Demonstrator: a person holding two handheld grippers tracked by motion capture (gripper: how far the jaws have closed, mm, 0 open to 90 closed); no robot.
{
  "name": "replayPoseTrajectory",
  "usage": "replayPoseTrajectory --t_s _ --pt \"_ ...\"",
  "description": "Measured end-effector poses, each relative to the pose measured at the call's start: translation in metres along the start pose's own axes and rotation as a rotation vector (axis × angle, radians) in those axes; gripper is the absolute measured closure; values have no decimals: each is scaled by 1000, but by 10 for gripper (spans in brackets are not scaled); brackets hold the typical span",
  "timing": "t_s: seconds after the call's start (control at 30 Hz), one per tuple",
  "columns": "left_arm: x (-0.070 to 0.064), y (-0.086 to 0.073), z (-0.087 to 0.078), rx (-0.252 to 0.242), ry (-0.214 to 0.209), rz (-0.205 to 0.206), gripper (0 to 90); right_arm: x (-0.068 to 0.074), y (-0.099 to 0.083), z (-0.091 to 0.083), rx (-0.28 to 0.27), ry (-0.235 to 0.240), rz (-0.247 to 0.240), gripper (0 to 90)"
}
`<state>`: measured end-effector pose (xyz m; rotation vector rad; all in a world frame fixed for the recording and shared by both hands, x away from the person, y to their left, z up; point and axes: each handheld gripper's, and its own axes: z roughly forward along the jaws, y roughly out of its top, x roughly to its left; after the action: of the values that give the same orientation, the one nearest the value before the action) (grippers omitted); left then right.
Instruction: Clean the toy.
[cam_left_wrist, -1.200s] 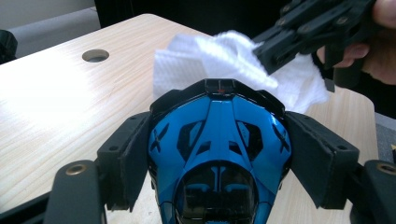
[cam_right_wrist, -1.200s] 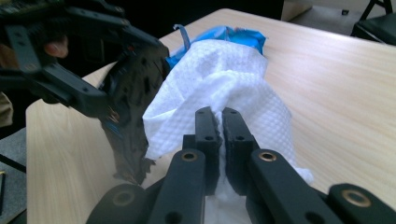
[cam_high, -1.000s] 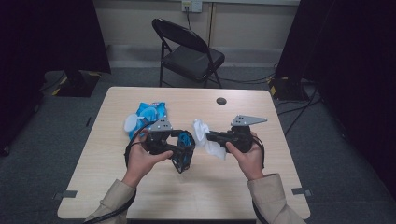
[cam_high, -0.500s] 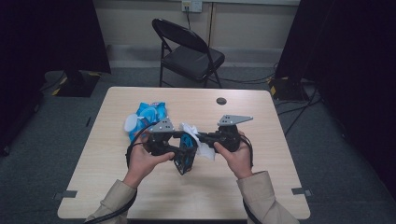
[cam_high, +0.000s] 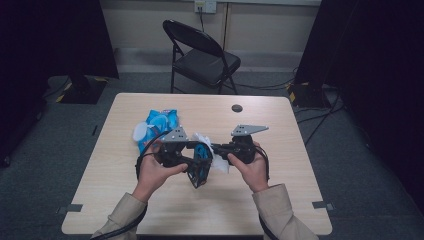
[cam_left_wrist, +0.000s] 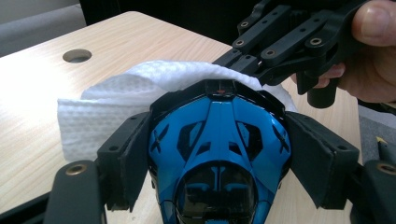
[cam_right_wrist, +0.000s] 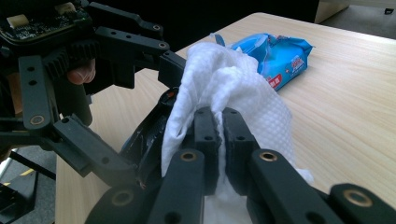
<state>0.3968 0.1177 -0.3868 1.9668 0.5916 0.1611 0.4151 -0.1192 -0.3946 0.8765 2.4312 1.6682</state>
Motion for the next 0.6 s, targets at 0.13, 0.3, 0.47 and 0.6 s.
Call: replayPoseTrajectory --t_s 0.13,0.3,0.47,0.6 --pt "0 0 0 -5 -5 -4 262 0 -2 3 18 -8 -5 868" --pt "0 0 -1 -1 -3 -6 262 0 -7 8 30 -4 -4 867" --pt "0 -2 1 6 2 -10 262 0 -10 10 35 -9 1 867" --pt "0 -1 1 5 2 -6 262 0 -12 12 42 -13 3 867"
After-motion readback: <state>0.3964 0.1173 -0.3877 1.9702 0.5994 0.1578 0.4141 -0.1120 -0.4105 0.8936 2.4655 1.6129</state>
